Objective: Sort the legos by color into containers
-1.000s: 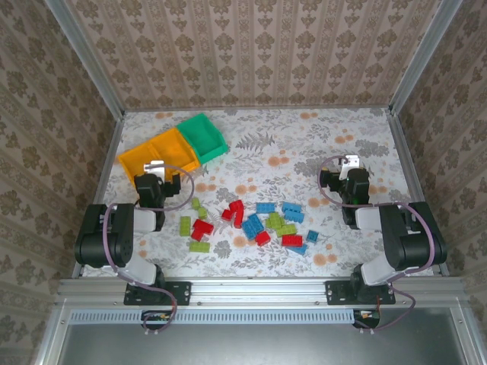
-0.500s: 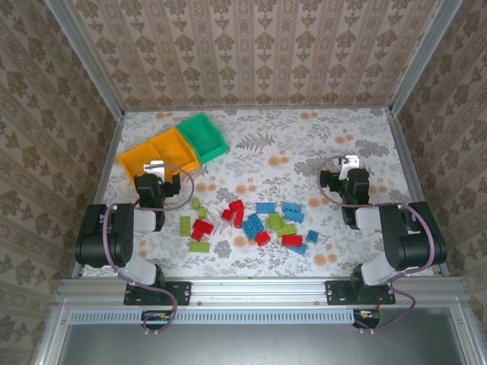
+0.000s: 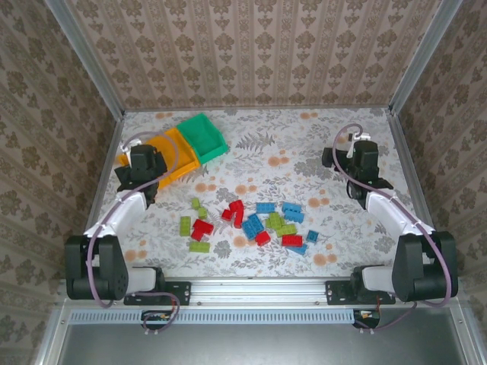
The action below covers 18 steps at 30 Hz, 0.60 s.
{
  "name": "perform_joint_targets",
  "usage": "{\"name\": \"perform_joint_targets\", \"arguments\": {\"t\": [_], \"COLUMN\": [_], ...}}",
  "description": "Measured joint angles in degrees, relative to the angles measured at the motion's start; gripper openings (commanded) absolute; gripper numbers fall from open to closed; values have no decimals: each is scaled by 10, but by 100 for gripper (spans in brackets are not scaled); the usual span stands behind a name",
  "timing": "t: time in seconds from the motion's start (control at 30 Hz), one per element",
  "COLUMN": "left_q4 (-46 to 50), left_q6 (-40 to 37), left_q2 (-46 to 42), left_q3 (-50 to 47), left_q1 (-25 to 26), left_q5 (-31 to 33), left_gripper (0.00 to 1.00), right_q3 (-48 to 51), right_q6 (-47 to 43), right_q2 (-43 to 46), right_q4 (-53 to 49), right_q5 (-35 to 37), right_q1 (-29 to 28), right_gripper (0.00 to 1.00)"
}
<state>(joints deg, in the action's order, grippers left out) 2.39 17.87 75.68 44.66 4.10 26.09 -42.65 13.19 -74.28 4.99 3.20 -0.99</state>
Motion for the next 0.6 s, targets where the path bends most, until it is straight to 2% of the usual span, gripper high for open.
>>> {"name": "perform_joint_targets", "arguments": {"t": [0.2,0.43,0.6], "left_q4": [75,93,116], "left_q6": [24,28,27], "left_q2": [71,154,234], "left_q3": [59,163,225], "left_q1": [-50,-50,-45], "left_q5": [-89,-193,-225], "left_gripper": [91,76,69], "right_q3": [2,13,15], "right_q6": [59,94,97], "right_q2": [12,31,33], "right_q4": [-82,-99,-115], "right_q5": [-57,-97,-108], "right_q1": [-4,-23,-40], "right_gripper": [98,98,98]}}
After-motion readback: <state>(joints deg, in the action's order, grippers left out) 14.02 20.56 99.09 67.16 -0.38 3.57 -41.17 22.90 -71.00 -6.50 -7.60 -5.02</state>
